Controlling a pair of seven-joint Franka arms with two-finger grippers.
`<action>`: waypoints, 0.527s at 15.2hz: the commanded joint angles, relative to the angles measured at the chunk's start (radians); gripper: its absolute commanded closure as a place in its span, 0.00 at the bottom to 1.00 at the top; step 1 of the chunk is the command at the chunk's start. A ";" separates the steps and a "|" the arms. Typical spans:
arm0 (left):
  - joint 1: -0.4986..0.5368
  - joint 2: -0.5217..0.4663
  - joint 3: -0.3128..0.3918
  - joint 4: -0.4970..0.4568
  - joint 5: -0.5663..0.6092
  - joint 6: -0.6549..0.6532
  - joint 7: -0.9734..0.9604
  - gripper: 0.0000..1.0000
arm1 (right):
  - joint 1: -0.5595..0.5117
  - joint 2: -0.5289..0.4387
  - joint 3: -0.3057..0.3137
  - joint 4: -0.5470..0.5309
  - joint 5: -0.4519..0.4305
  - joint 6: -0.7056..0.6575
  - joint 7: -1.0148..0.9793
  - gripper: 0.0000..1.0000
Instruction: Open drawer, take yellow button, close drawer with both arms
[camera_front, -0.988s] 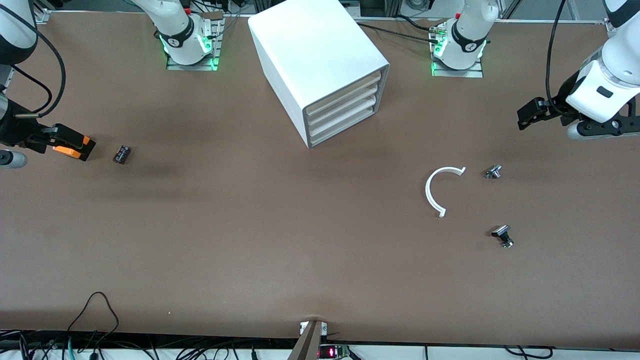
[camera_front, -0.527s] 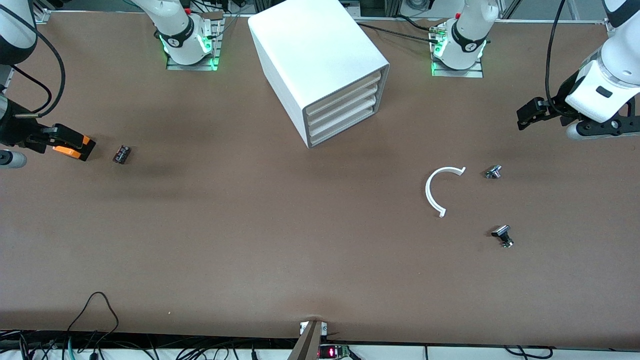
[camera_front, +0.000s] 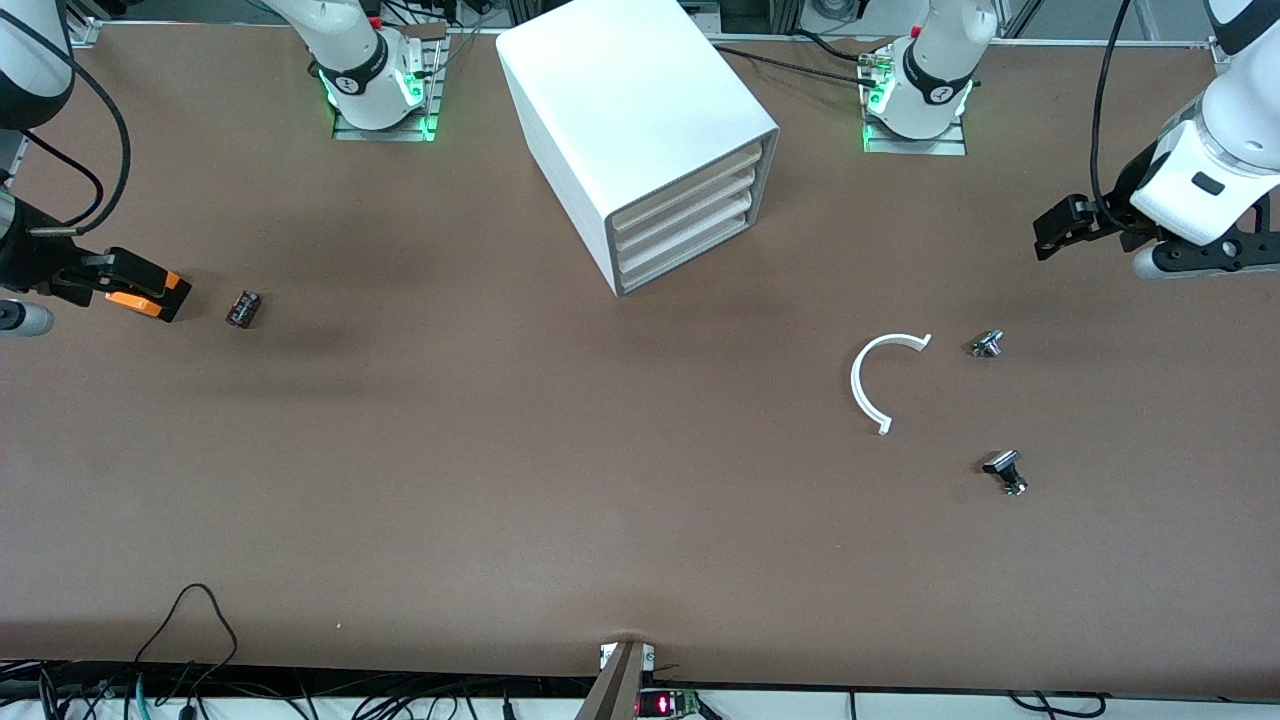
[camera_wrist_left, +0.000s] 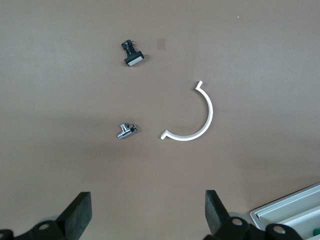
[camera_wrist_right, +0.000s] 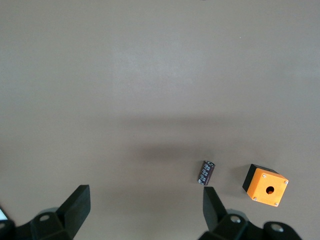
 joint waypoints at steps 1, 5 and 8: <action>0.008 0.013 -0.007 0.031 -0.013 -0.019 0.015 0.00 | -0.004 -0.011 0.001 0.005 -0.007 -0.012 -0.011 0.00; 0.008 0.018 -0.004 0.031 -0.004 -0.014 0.017 0.00 | -0.004 -0.011 0.001 0.005 -0.007 -0.012 -0.011 0.00; 0.006 0.019 -0.013 0.034 -0.001 -0.018 0.014 0.00 | -0.004 -0.011 0.001 0.005 -0.007 -0.012 -0.009 0.00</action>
